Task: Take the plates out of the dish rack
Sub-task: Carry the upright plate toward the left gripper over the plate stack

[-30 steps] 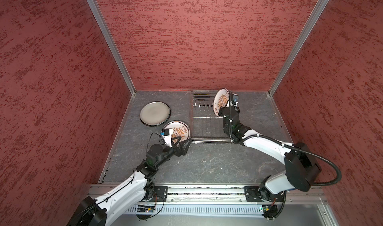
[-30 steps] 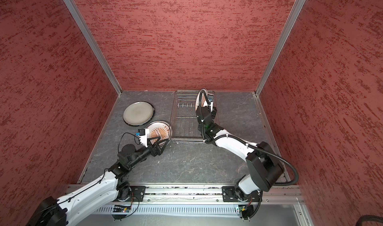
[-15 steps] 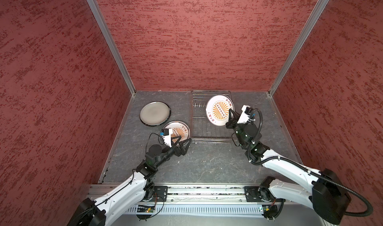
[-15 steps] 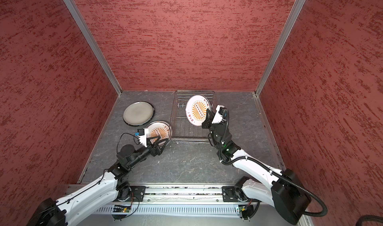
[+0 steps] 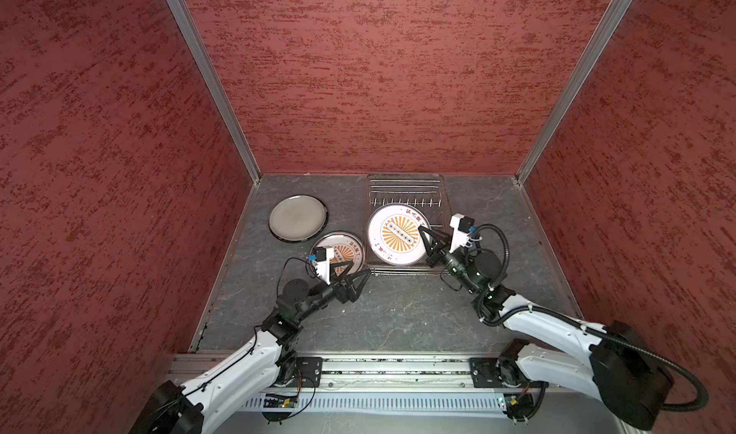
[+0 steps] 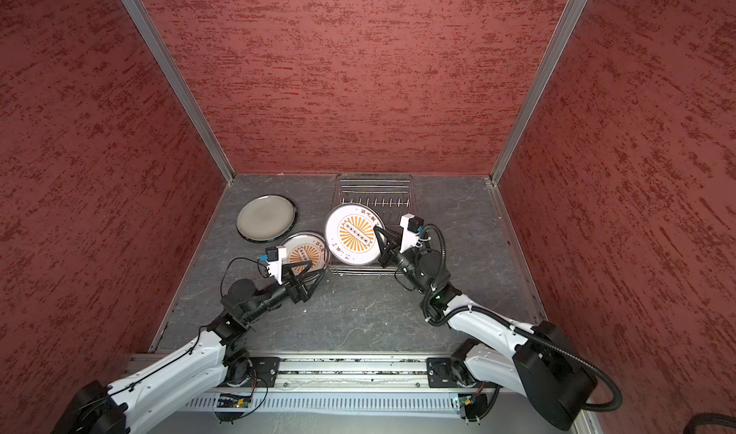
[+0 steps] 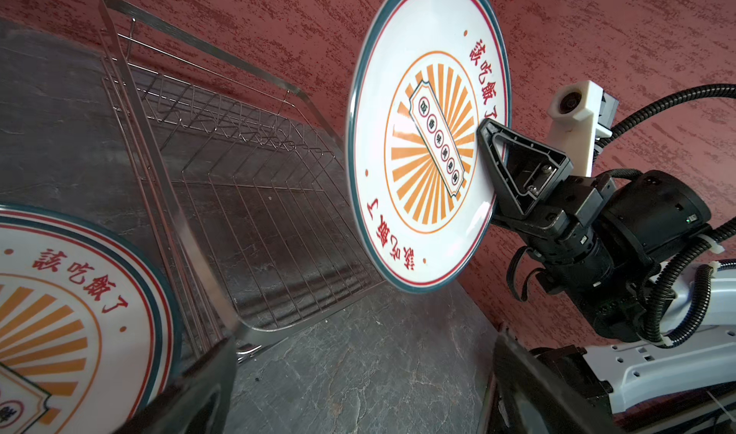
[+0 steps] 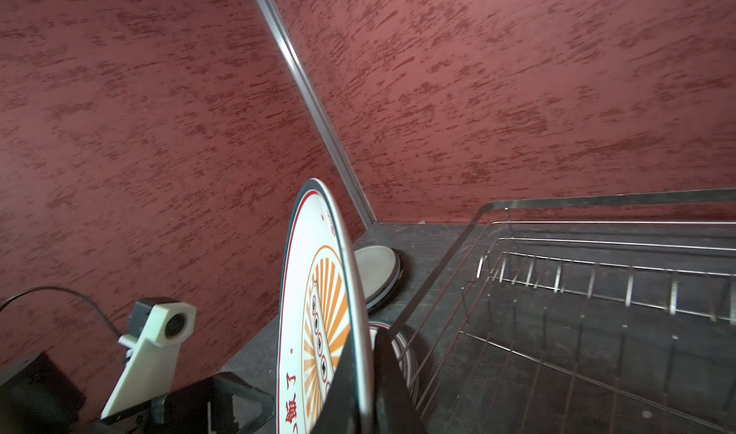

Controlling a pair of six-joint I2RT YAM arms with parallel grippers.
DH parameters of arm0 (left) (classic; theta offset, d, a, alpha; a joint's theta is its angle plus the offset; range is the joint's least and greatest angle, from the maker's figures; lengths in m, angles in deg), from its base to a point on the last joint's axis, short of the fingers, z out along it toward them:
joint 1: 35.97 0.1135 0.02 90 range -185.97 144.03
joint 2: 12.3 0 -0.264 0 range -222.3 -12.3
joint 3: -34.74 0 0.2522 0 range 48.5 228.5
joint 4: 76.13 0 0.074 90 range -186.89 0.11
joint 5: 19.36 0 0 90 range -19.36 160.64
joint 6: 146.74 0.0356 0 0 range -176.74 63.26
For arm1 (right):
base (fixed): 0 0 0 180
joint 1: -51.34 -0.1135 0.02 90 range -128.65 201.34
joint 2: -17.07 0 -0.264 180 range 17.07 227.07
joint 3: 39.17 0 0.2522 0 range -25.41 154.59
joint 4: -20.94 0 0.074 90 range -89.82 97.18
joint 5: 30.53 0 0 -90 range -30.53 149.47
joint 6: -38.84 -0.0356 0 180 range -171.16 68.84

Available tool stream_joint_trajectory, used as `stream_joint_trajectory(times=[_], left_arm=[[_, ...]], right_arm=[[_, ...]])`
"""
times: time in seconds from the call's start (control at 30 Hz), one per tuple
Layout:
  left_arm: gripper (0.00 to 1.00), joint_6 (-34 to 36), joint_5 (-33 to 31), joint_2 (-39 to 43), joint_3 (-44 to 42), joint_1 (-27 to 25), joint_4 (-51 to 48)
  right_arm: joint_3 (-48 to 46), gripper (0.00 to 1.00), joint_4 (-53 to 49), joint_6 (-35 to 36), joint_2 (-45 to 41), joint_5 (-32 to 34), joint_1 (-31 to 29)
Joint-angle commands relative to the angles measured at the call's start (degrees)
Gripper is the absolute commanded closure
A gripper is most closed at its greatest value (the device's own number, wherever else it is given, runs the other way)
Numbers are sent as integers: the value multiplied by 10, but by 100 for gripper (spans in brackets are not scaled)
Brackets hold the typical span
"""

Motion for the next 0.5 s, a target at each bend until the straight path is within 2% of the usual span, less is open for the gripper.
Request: stream_joint_trajectory(times=[0.0,0.13,0.3,0.37,0.4,0.47], left_arm=[[0,1,4,0,-7,-3,18],[0,1,-4,-3,-6,-4,18],[8,0,1,-8,-7,-4,25],[17,-2,7,-11,-7,-4,31],[31,-7,7,-13,-8,-5,32],[42,-10,5,-16,-7,-5,33]], right_arm=[[0,100,95,-12,22,-69,-3],[9,100,115,-14,61,-95,-5],[5,100,150,-13,85,-119,-11],[3,100,159,-9,88,-122,-13],[2,100,159,-6,89,-120,-14],[0,100,157,2,86,-113,-19]])
